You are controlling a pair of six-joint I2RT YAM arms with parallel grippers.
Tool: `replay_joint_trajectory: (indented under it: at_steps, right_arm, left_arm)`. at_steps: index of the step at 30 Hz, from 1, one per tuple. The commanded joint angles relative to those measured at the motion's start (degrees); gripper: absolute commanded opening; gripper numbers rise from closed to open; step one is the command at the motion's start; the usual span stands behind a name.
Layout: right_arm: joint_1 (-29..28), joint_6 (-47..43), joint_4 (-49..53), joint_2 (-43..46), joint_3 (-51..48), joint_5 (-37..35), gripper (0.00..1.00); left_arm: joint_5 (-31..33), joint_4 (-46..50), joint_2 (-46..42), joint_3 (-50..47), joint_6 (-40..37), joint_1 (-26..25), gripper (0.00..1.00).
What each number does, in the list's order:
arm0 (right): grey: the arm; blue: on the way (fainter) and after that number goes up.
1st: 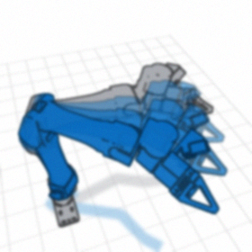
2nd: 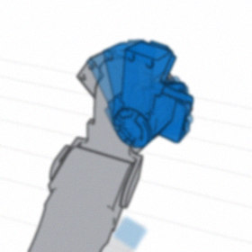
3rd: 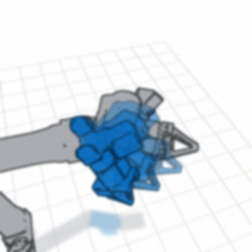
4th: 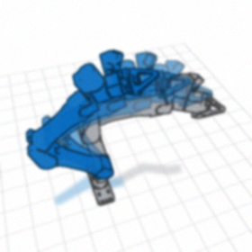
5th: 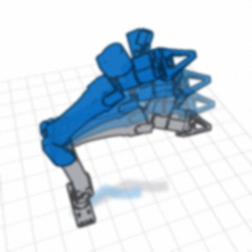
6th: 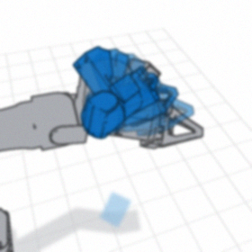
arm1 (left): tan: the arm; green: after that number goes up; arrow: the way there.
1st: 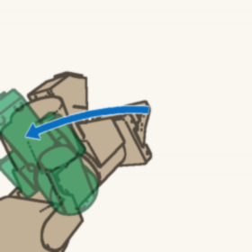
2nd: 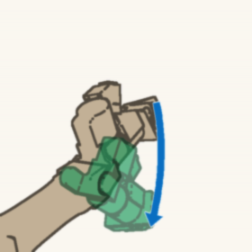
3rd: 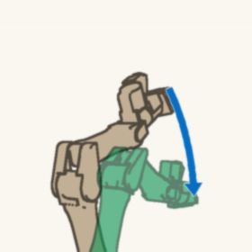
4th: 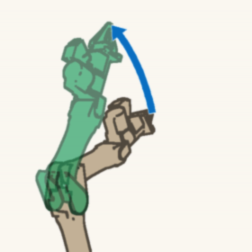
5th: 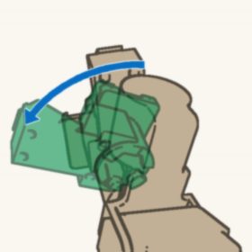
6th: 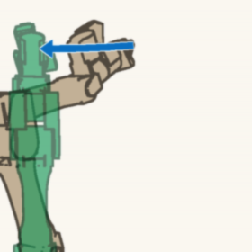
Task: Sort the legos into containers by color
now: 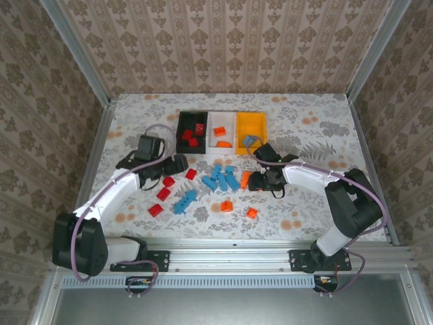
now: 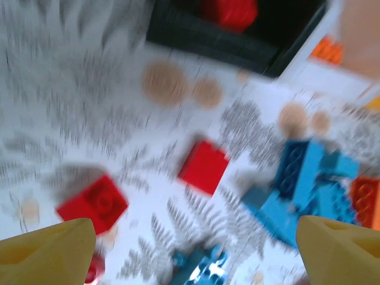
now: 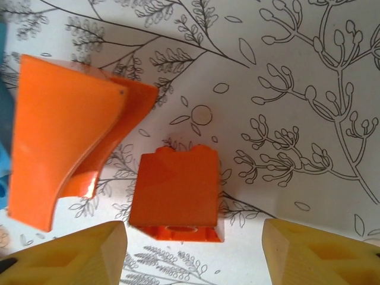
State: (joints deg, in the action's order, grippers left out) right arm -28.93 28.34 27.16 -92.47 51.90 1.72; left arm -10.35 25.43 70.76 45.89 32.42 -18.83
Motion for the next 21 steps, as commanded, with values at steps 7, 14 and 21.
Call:
replay_joint_trajectory:
  at_steps: [7, 14, 21]
  right_arm:
    - [-1.90, -0.33, -0.02, -4.48, 3.06, -5.70, 0.38]
    - [-3.19, -1.17, 3.25, 1.34, 2.94, -9.11, 0.34]
    - [-7.60, -2.32, 8.93, 4.97, 12.41, -12.17, 0.34]
  left_arm:
    - [-1.48, 1.22, -16.42, -8.19, 6.03, 4.10, 0.93]
    - [-1.86, 0.87, -23.10, -12.52, 7.73, 6.72, 0.99]
    - [-2.70, 0.87, -20.40, -12.49, 8.14, 8.71, 1.00]
